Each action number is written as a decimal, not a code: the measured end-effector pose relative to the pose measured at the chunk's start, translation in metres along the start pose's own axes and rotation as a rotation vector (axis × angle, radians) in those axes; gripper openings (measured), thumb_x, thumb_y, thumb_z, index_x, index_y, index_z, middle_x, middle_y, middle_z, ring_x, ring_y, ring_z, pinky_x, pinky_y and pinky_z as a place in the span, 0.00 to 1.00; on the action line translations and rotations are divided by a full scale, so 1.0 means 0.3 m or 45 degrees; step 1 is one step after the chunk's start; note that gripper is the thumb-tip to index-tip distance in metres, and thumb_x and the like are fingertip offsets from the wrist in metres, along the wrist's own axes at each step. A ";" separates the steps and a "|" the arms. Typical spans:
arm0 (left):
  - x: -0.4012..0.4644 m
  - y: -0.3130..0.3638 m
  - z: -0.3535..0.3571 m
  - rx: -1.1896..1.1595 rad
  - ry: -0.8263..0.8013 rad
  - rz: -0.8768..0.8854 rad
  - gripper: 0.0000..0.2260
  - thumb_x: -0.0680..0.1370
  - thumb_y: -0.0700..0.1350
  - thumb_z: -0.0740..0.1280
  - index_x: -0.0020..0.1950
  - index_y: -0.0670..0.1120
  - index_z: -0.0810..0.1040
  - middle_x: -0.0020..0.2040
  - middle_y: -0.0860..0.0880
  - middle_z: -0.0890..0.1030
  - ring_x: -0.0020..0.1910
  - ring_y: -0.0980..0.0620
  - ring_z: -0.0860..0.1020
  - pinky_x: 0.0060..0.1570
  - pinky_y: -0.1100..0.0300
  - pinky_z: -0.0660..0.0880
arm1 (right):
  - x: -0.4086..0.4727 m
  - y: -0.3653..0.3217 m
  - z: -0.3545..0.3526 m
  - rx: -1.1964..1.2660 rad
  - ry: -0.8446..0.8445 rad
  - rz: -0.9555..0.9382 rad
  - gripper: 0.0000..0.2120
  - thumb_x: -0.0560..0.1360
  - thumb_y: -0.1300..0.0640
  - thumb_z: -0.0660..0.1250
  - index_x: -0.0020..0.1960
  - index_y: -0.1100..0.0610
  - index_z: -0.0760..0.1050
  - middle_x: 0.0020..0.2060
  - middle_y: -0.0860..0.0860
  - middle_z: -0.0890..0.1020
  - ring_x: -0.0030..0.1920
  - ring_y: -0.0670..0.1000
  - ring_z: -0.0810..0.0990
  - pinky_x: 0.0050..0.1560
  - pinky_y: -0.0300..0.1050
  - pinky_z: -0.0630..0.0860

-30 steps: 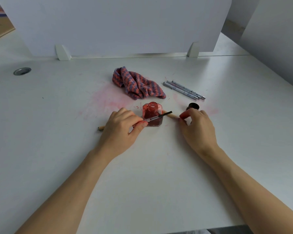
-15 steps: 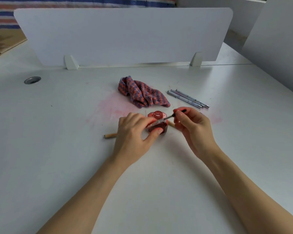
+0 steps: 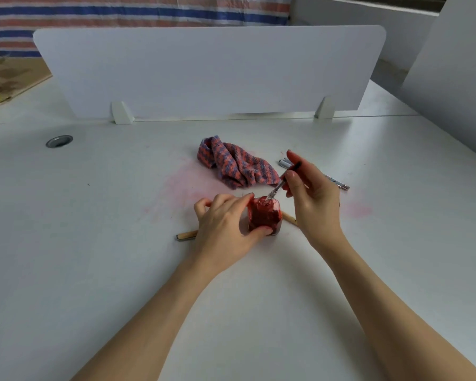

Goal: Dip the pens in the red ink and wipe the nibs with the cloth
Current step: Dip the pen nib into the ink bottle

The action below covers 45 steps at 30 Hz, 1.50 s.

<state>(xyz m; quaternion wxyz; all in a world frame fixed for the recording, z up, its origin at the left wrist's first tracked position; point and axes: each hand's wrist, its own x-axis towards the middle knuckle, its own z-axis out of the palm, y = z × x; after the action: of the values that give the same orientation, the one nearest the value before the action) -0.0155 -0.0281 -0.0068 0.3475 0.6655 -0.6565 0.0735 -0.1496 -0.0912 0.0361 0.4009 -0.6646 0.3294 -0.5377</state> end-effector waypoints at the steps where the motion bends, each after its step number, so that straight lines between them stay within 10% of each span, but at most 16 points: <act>1: -0.001 0.001 -0.001 0.001 0.007 0.001 0.30 0.66 0.65 0.61 0.57 0.44 0.77 0.47 0.49 0.81 0.51 0.49 0.75 0.46 0.57 0.54 | -0.001 0.007 0.005 -0.035 -0.017 0.009 0.16 0.77 0.65 0.60 0.63 0.54 0.71 0.38 0.49 0.76 0.35 0.42 0.74 0.42 0.36 0.74; 36: -0.006 0.004 0.004 0.018 -0.001 0.026 0.31 0.66 0.64 0.61 0.59 0.44 0.76 0.46 0.51 0.81 0.52 0.54 0.71 0.46 0.58 0.54 | -0.016 0.046 -0.005 -0.302 -0.199 -0.079 0.14 0.76 0.64 0.62 0.59 0.55 0.75 0.42 0.52 0.82 0.45 0.51 0.81 0.50 0.42 0.76; 45: -0.004 0.005 0.005 0.021 0.005 0.029 0.31 0.66 0.64 0.61 0.58 0.43 0.77 0.46 0.51 0.81 0.51 0.54 0.70 0.46 0.58 0.53 | -0.011 0.045 0.001 -0.289 -0.148 -0.110 0.10 0.77 0.63 0.60 0.55 0.57 0.77 0.39 0.51 0.81 0.42 0.47 0.78 0.43 0.29 0.69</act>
<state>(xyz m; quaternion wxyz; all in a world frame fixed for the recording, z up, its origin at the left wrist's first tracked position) -0.0174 -0.0278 -0.0080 0.3424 0.6606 -0.6627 0.0842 -0.1500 -0.0946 0.0225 0.3180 -0.7492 0.3355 -0.4744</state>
